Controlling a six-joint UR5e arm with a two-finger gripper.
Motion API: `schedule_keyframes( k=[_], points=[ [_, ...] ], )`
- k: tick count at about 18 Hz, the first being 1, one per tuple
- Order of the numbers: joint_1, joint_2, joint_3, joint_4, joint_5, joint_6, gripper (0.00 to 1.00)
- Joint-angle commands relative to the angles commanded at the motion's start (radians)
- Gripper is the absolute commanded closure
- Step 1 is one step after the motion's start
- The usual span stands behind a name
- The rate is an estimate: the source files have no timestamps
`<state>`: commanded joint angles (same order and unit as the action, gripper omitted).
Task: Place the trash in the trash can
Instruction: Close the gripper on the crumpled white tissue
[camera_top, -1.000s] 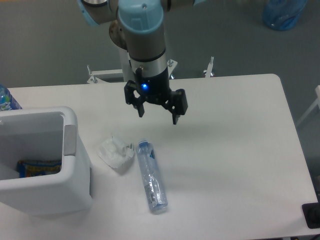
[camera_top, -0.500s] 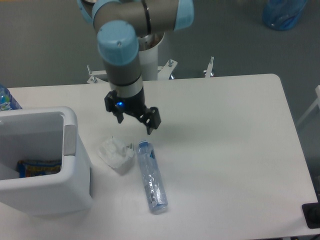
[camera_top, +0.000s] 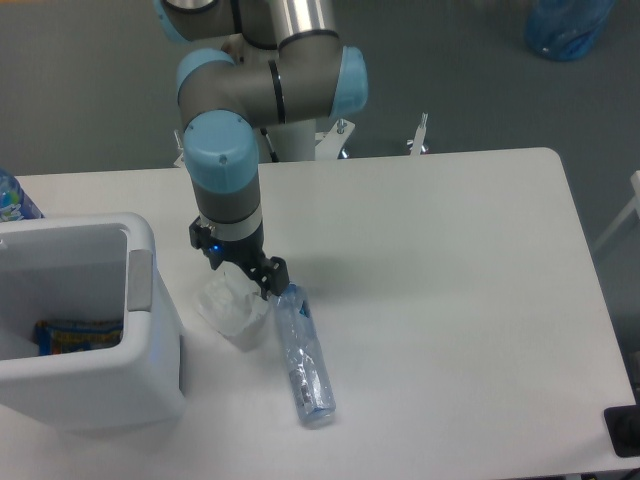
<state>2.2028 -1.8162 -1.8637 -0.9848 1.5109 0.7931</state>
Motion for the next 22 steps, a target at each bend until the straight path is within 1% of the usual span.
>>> schedule_keyframes(
  k=[2, 6, 10, 19, 22],
  points=[
    [-0.006, 0.005, -0.005, -0.006, 0.005, -0.002, 0.00],
    [-0.028, -0.008, -0.011, -0.014, 0.005, -0.026, 0.00],
    [-0.028, -0.008, -0.057, -0.005, 0.003, -0.040, 0.00],
    [-0.031, -0.020, -0.057, -0.003, -0.003, -0.242, 0.00],
    [-0.031, -0.025, -0.057, -0.003, 0.003, -0.284, 0.00]
  ],
)
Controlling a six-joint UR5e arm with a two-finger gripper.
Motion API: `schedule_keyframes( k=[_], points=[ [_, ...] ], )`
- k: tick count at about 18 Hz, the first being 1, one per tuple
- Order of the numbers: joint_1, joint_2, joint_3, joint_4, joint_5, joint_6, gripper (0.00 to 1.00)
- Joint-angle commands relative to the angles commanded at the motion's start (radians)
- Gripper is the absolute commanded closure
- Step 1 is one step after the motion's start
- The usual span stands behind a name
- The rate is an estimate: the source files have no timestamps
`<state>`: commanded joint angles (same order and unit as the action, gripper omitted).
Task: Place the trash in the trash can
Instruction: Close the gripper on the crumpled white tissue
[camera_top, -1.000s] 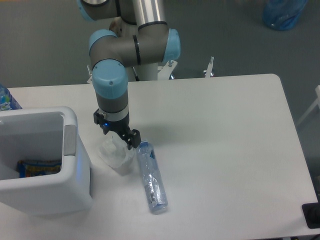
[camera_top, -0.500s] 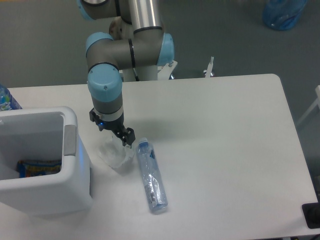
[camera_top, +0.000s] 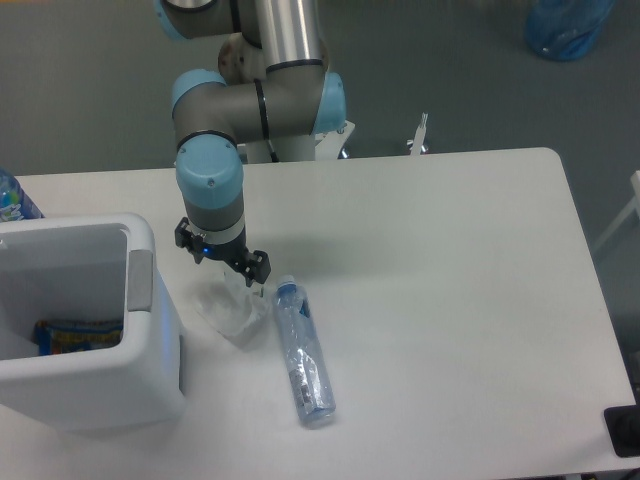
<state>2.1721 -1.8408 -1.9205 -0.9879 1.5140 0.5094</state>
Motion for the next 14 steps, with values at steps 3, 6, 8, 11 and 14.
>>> schedule_keyframes(
  k=[3, 6, 8, 11, 14],
  points=[
    [0.000, -0.014, 0.003, 0.003, 0.000, -0.041, 0.00],
    [0.000, -0.015, 0.003, 0.003, 0.002, -0.043, 0.00],
    [0.000, -0.017, 0.002, 0.006, 0.002, -0.043, 0.00],
    [0.000, -0.017, 0.002, 0.005, 0.005, -0.043, 0.00],
    [0.000, -0.021, 0.002, 0.006, 0.029, -0.043, 0.00]
  ],
)
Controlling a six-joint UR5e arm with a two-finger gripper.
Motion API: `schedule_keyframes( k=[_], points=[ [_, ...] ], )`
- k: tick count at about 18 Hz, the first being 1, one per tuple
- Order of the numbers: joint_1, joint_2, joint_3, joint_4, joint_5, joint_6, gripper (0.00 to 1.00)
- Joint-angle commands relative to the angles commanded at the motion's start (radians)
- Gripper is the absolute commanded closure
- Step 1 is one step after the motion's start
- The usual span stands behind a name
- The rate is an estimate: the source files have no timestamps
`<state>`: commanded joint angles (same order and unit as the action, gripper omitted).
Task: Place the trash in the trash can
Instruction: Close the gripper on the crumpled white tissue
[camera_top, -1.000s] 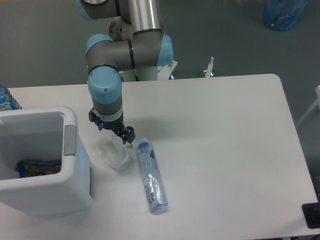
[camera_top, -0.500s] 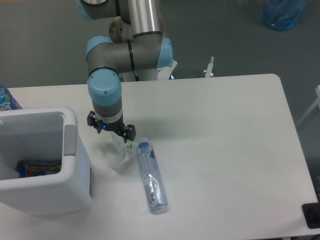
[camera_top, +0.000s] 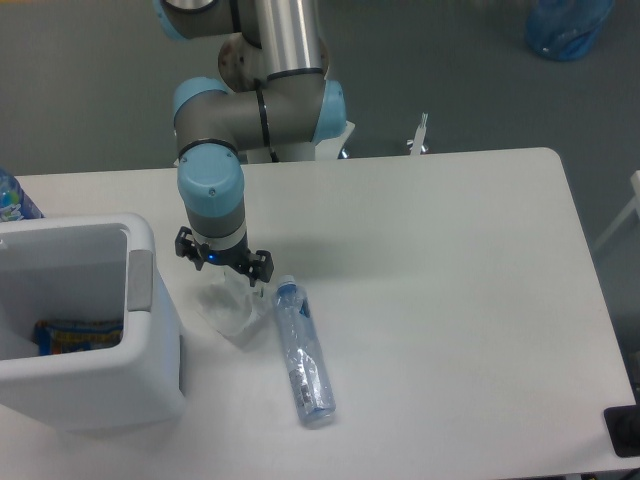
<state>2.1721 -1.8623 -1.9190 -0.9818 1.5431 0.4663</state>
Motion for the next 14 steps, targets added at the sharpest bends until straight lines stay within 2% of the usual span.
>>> schedule_keyframes(
  k=[9, 11, 14],
  points=[
    [0.000, -0.015, 0.000, 0.005, 0.006, -0.008, 0.02],
    [0.000, -0.017, 0.003, 0.005, 0.022, -0.008, 0.12],
    [0.000, -0.015, 0.009, 0.005, 0.023, -0.009, 0.34]
  ],
)
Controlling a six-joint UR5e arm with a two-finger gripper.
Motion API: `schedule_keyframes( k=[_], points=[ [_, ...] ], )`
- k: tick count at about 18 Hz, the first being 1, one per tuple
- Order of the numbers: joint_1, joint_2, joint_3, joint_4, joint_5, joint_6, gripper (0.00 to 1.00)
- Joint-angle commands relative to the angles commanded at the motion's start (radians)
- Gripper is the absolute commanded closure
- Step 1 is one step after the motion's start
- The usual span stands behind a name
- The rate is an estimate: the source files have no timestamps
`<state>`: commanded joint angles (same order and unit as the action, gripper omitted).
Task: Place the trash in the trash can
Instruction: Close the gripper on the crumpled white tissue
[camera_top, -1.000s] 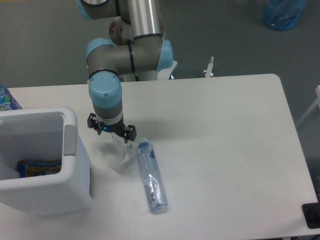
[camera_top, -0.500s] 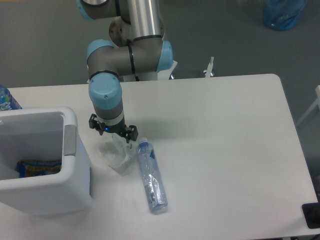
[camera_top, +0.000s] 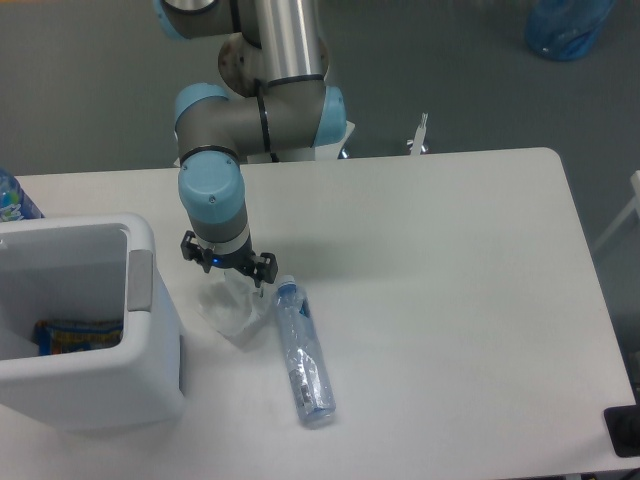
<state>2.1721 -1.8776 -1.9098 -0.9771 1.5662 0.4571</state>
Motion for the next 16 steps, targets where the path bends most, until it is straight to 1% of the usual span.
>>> schedule_keyframes(
  k=[3, 4, 5, 6, 8, 12, 13, 14, 16],
  points=[
    [0.000, 0.005, 0.000, -0.002, 0.003, 0.000, 0.53],
    [0.000, 0.005, 0.000, -0.002, 0.003, 0.000, 0.57],
    [0.000, 0.005, 0.000, -0.003, 0.006, 0.000, 0.65],
    [0.000, 0.005, 0.000, -0.003, 0.018, 0.002, 0.69],
    [0.000, 0.003, 0.000, -0.005, 0.035, 0.005, 0.79],
    [0.000, 0.005, 0.000, -0.006, 0.040, 0.008, 0.89],
    [0.000, 0.006, 0.000, -0.006, 0.040, 0.009, 0.95],
    [0.002, 0.008, 0.000, -0.009, 0.038, 0.014, 0.97],
    [0.003, 0.014, 0.002, -0.012, 0.037, 0.031, 0.98]
  ],
)
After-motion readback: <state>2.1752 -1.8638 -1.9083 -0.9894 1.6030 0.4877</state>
